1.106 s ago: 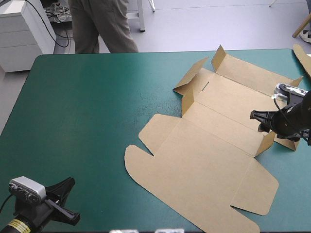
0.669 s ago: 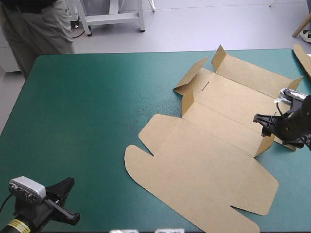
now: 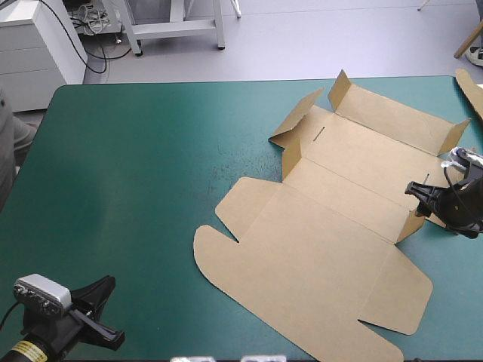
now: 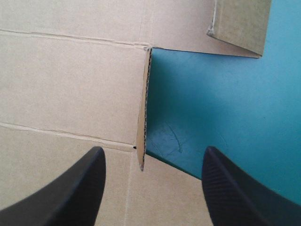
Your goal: Fold the box
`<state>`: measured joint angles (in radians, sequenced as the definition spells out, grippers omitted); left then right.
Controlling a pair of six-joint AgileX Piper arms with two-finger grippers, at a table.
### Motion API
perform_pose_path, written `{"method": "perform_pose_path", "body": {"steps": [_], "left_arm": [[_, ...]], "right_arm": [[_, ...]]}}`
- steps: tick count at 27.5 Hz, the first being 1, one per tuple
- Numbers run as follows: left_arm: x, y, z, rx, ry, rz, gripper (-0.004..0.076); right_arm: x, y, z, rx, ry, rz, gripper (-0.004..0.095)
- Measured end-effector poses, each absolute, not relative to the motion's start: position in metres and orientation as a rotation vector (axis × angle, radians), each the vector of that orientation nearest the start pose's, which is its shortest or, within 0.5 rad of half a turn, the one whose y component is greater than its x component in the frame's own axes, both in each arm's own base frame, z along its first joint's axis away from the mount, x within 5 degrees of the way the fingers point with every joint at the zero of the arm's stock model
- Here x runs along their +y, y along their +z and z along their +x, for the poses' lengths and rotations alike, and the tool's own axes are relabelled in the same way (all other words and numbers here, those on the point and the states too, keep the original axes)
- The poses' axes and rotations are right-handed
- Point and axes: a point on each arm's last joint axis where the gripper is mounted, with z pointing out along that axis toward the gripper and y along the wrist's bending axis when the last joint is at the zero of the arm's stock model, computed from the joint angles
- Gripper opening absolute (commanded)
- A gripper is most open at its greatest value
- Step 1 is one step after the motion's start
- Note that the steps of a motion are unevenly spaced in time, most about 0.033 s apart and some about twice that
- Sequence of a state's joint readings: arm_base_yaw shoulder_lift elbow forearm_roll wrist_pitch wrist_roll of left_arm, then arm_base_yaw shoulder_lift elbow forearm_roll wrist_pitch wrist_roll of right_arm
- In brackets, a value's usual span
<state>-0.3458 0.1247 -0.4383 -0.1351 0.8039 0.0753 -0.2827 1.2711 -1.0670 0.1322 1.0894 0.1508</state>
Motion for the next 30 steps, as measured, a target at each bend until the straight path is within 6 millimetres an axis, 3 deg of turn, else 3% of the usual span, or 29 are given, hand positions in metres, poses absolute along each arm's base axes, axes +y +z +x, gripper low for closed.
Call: {"method": "perform_pose_path", "body": {"steps": [10,26,30], "left_arm": [[-0.019,0.279,0.026,1.945,-0.333,0.386,-0.0008],[-0.018,0.279,0.026,1.944,-0.33,0.386,-0.0008],[-0.018,0.279,0.026,1.944,-0.33,0.386,-0.0008]], "right_arm": [[-0.06,0.274,0.259,2.815,0.219,0.659,0.0533],[-0.064,0.257,0.273,2.826,0.214,0.672,0.0458],[-0.065,0.254,0.274,2.833,0.22,0.678,0.0385]]}}
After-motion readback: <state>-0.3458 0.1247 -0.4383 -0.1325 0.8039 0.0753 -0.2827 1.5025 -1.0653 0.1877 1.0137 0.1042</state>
